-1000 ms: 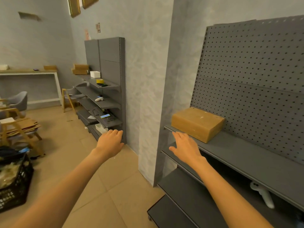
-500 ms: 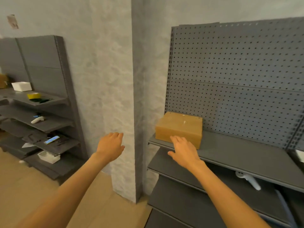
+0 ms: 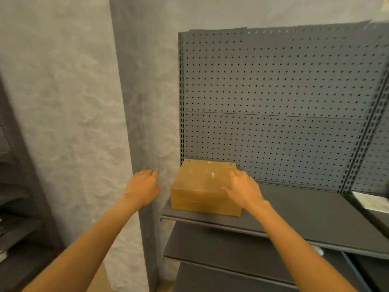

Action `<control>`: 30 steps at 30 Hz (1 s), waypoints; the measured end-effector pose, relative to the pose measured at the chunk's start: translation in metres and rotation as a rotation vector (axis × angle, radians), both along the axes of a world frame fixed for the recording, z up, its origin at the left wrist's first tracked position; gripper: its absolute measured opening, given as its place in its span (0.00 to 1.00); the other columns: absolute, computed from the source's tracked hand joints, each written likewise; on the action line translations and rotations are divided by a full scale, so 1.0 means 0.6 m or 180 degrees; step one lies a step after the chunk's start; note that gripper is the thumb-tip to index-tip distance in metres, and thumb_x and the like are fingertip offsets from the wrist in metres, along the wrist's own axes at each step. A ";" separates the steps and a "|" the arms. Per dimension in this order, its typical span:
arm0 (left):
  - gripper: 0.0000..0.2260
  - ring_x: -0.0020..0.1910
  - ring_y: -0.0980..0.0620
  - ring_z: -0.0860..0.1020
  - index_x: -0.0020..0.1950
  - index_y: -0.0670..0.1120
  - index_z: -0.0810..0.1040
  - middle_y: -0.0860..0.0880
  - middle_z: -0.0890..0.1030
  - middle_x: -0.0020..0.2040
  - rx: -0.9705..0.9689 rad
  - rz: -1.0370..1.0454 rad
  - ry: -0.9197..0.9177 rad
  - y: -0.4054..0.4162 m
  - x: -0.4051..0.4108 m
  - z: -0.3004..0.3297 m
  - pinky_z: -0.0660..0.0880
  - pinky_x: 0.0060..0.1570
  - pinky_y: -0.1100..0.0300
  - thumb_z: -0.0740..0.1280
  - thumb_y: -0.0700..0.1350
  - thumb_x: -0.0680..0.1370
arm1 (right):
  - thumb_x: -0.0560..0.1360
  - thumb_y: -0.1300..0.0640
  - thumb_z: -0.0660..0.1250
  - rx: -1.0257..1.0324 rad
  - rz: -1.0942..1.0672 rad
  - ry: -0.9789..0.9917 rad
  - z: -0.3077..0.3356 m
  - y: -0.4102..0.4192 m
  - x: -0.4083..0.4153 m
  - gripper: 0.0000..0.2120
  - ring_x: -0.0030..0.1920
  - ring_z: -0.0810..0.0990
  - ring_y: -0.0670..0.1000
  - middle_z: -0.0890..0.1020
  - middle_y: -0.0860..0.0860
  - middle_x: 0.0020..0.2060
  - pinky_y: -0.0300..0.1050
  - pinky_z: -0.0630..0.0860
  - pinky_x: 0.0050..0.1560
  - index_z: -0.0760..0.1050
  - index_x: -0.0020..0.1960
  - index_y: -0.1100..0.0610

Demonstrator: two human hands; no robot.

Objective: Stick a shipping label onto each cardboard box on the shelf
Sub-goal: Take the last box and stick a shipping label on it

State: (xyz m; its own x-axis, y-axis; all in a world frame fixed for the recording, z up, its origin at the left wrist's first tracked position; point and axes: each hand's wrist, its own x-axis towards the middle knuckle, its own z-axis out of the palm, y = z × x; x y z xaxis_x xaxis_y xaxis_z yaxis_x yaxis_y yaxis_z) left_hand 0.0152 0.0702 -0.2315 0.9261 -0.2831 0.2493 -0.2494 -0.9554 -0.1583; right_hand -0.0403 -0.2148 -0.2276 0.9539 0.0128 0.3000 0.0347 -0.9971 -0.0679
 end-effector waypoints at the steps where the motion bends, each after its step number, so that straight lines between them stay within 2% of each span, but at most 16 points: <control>1: 0.22 0.64 0.43 0.71 0.70 0.42 0.66 0.43 0.73 0.66 -0.0014 -0.0043 -0.0016 -0.010 0.019 0.006 0.69 0.61 0.52 0.59 0.51 0.79 | 0.78 0.47 0.62 0.0025 -0.0055 -0.0005 0.002 -0.009 0.014 0.22 0.65 0.70 0.56 0.72 0.55 0.66 0.49 0.71 0.60 0.67 0.67 0.60; 5: 0.23 0.66 0.44 0.70 0.72 0.43 0.63 0.44 0.71 0.68 -0.0112 -0.0171 0.0006 -0.041 0.080 0.009 0.68 0.62 0.53 0.58 0.53 0.80 | 0.78 0.47 0.62 0.0091 -0.0224 0.0004 -0.001 -0.038 0.062 0.26 0.68 0.68 0.55 0.69 0.54 0.70 0.49 0.71 0.62 0.63 0.71 0.59; 9: 0.25 0.66 0.43 0.70 0.73 0.43 0.64 0.43 0.72 0.68 -0.0497 -0.0347 0.0228 -0.061 0.127 -0.017 0.68 0.62 0.52 0.56 0.56 0.81 | 0.78 0.46 0.62 0.0352 -0.0381 0.0045 -0.020 -0.057 0.091 0.27 0.66 0.69 0.55 0.71 0.53 0.68 0.49 0.72 0.59 0.64 0.72 0.58; 13: 0.28 0.66 0.41 0.70 0.73 0.43 0.63 0.41 0.71 0.69 -0.1416 -0.0297 0.0852 -0.072 0.163 -0.046 0.69 0.61 0.50 0.54 0.60 0.80 | 0.79 0.44 0.61 0.1101 -0.0653 0.0115 -0.037 -0.061 0.103 0.25 0.66 0.69 0.56 0.73 0.55 0.66 0.52 0.73 0.58 0.66 0.70 0.58; 16: 0.29 0.68 0.41 0.69 0.73 0.42 0.64 0.42 0.69 0.71 -0.2112 -0.0130 0.1342 -0.084 0.188 -0.063 0.68 0.65 0.49 0.54 0.61 0.80 | 0.77 0.41 0.61 0.1758 -0.0864 0.0211 -0.054 -0.063 0.114 0.30 0.63 0.73 0.58 0.76 0.58 0.63 0.53 0.74 0.56 0.65 0.72 0.58; 19: 0.32 0.71 0.42 0.66 0.74 0.40 0.61 0.42 0.65 0.73 -0.2995 0.0156 0.1969 -0.098 0.209 -0.076 0.63 0.69 0.49 0.56 0.61 0.79 | 0.77 0.40 0.61 0.2511 -0.1127 0.0325 -0.070 -0.060 0.128 0.33 0.68 0.70 0.59 0.71 0.58 0.69 0.51 0.70 0.63 0.61 0.74 0.59; 22: 0.32 0.67 0.42 0.71 0.73 0.43 0.63 0.43 0.70 0.70 -0.3967 0.0333 0.2783 -0.108 0.220 -0.092 0.68 0.67 0.50 0.60 0.63 0.76 | 0.76 0.38 0.61 0.3275 -0.1392 0.0487 -0.090 -0.059 0.142 0.37 0.71 0.66 0.58 0.67 0.56 0.72 0.52 0.65 0.68 0.59 0.75 0.59; 25: 0.32 0.61 0.42 0.76 0.71 0.45 0.68 0.43 0.75 0.64 -0.4553 0.0447 0.3202 -0.113 0.230 -0.110 0.71 0.64 0.47 0.62 0.64 0.74 | 0.73 0.35 0.64 0.3834 -0.1536 0.0760 -0.111 -0.063 0.151 0.39 0.64 0.74 0.57 0.73 0.56 0.67 0.54 0.71 0.65 0.63 0.73 0.60; 28: 0.30 0.56 0.42 0.78 0.67 0.46 0.71 0.43 0.78 0.59 -0.4715 0.0564 0.3178 -0.119 0.238 -0.126 0.74 0.61 0.47 0.65 0.64 0.73 | 0.72 0.37 0.66 0.4433 -0.1519 0.0895 -0.121 -0.063 0.153 0.35 0.56 0.78 0.56 0.78 0.56 0.60 0.51 0.75 0.57 0.68 0.69 0.61; 30: 0.27 0.54 0.43 0.79 0.65 0.47 0.72 0.43 0.79 0.57 -0.4780 0.0538 0.3127 -0.122 0.236 -0.131 0.75 0.59 0.49 0.67 0.61 0.73 | 0.72 0.37 0.66 0.4547 -0.1501 0.0942 -0.122 -0.062 0.151 0.34 0.52 0.79 0.55 0.79 0.55 0.56 0.49 0.75 0.52 0.69 0.68 0.60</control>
